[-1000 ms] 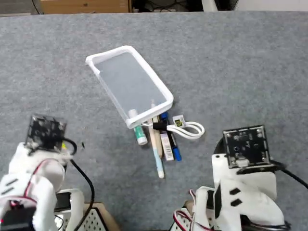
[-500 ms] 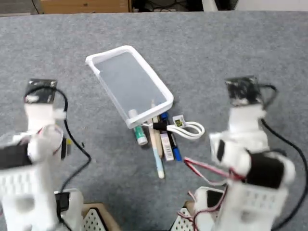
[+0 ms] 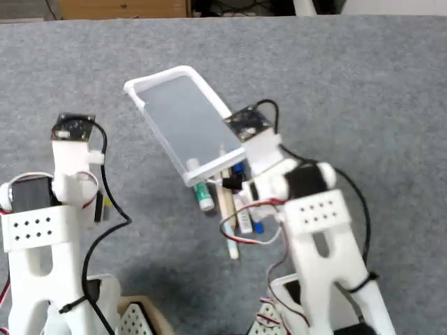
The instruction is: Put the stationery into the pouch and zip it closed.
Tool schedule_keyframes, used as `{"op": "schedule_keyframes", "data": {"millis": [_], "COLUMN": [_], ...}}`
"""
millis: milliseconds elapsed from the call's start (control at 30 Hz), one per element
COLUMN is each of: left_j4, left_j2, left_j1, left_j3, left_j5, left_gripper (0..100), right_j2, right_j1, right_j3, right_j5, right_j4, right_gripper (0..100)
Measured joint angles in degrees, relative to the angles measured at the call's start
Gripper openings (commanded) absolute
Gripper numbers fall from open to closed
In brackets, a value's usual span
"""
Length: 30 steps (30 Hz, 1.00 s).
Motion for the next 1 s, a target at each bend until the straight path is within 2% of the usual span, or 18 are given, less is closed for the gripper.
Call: {"op": "schedule_keyframes", "data": {"millis": [133, 300, 500, 800, 1000], "left_j4": [-2.8, -3.7, -3.8, -4.0, -4.0], "left_j2": [0.0, 0.1, 0.1, 0.1, 0.1], "left_j1": [0.0, 0.0, 0.0, 0.0, 0.0], "left_j3": [6.1, 6.6, 6.6, 6.8, 6.9], "left_j5": [0.0, 0.0, 0.0, -0.3, -0.4], "left_gripper": [14, 14, 27, 27, 27], "right_j2": [4.4, 12.4, 25.4, 41.1, 49.2], "right_j1": [-1.8, -5.2, -5.5, -5.4, -5.4], "right_j3": [0.0, -2.0, -9.3, -17.8, -21.7], "right_j5": [0.3, 3.3, 5.5, 7.1, 7.2], "right_j4": [-4.6, -9.1, -10.9, -12.7, -14.2], "right_gripper": [13.1, 15.4, 27.9, 27.0, 18.0]}}
